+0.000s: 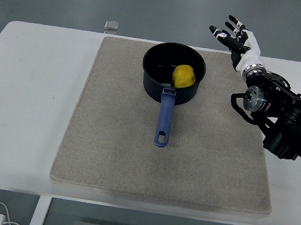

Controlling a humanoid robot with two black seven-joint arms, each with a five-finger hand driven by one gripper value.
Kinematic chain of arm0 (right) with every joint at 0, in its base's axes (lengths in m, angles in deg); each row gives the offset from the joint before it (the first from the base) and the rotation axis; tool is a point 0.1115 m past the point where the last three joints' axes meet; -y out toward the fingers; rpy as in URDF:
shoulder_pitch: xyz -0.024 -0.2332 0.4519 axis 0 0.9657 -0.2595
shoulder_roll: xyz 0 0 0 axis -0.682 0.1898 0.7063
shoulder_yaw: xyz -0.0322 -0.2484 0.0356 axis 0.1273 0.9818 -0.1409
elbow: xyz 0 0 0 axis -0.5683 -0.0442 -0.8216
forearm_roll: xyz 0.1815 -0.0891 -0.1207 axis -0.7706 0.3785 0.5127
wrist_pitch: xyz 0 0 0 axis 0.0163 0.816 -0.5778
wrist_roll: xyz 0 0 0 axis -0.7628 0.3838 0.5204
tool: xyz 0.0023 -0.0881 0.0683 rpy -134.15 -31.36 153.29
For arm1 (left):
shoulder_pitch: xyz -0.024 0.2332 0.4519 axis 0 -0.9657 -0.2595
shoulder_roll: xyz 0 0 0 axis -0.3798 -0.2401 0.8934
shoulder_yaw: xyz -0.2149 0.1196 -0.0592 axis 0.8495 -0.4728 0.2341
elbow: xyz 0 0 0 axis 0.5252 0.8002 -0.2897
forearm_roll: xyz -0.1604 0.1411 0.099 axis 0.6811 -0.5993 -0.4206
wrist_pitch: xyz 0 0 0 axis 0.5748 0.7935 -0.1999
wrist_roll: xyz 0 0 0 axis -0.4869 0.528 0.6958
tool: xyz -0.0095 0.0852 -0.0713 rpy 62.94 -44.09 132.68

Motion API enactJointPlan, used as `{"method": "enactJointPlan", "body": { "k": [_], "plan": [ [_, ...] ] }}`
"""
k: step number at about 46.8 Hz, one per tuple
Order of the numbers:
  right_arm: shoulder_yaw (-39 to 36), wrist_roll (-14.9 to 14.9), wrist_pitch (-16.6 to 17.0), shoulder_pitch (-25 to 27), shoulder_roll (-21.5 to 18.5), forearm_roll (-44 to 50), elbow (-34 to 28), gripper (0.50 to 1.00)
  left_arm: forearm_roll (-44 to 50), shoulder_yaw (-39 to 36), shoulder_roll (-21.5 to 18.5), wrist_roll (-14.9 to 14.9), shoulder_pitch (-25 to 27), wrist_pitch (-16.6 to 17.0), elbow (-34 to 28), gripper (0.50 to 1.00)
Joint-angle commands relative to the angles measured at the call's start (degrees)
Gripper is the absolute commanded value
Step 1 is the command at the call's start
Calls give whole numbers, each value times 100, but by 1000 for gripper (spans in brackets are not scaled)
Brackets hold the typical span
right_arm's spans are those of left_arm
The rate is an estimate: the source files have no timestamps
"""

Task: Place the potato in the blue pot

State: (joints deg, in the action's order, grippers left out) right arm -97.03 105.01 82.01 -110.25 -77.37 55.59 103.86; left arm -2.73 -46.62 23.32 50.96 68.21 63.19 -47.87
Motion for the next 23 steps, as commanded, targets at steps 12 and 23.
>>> {"method": "enactJointPlan", "body": {
  "k": [12, 23],
  "plan": [
    [-835, -9, 333, 102, 303, -394, -25, 899, 0, -9, 0, 0, 0, 4, -8, 999],
    [-906, 97, 360, 190, 241, -394, -289, 901, -9, -9, 0, 0, 0, -5, -26, 999]
  ]
}}
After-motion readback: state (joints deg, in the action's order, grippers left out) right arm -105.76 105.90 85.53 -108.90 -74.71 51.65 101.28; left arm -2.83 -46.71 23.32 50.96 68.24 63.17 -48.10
